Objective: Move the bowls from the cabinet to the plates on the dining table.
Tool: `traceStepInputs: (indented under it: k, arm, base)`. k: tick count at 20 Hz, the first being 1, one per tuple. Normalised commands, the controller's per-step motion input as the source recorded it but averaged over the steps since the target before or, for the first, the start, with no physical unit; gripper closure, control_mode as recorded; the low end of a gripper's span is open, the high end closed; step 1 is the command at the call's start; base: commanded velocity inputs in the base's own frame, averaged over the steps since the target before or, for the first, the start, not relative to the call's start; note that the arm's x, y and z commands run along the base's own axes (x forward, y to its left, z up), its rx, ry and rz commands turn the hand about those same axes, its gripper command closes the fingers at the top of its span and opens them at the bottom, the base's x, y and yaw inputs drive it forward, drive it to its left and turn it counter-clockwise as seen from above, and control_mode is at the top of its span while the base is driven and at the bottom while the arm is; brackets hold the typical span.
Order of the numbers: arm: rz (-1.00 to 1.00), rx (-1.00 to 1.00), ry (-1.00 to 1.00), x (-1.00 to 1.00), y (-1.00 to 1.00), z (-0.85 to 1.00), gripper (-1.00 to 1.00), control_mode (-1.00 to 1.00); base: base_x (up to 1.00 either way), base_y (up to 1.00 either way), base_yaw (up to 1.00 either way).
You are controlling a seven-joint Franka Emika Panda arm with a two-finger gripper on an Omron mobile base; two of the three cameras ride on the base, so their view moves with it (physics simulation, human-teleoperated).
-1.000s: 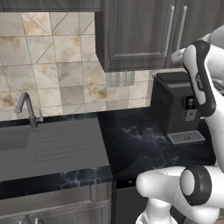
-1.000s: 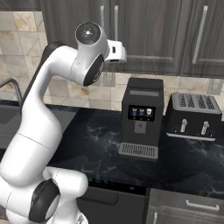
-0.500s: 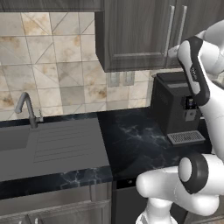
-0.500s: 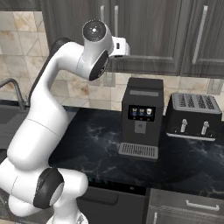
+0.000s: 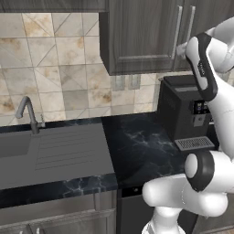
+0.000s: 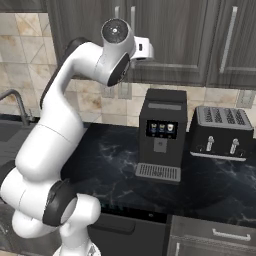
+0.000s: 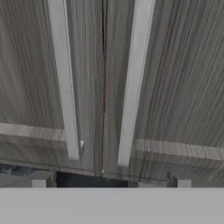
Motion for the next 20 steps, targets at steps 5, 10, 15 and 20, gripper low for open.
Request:
traceStepInputs:
  k: [5,10,15,20]
  arm:
    - [0.00,0.00,-0.02,0.28,-0.07,0.04,-1.00,-1.00]
    - [0.00,0.00,-0.02,0.32,-0.11,0.00,-1.00,-1.00]
    - [0.00,0.00,-0.03,0.28,-0.16,0.00,-1.00,-1.00]
    - [0.00,0.00,-0.01,0.32,-0.11,0.00,-1.00,-1.00]
  base:
    - [0.00,0.00,0.00]
    - [0.00,0.00,0.00]
    - [0.00,0.00,0.00]
    - [0.00,0.00,0.00]
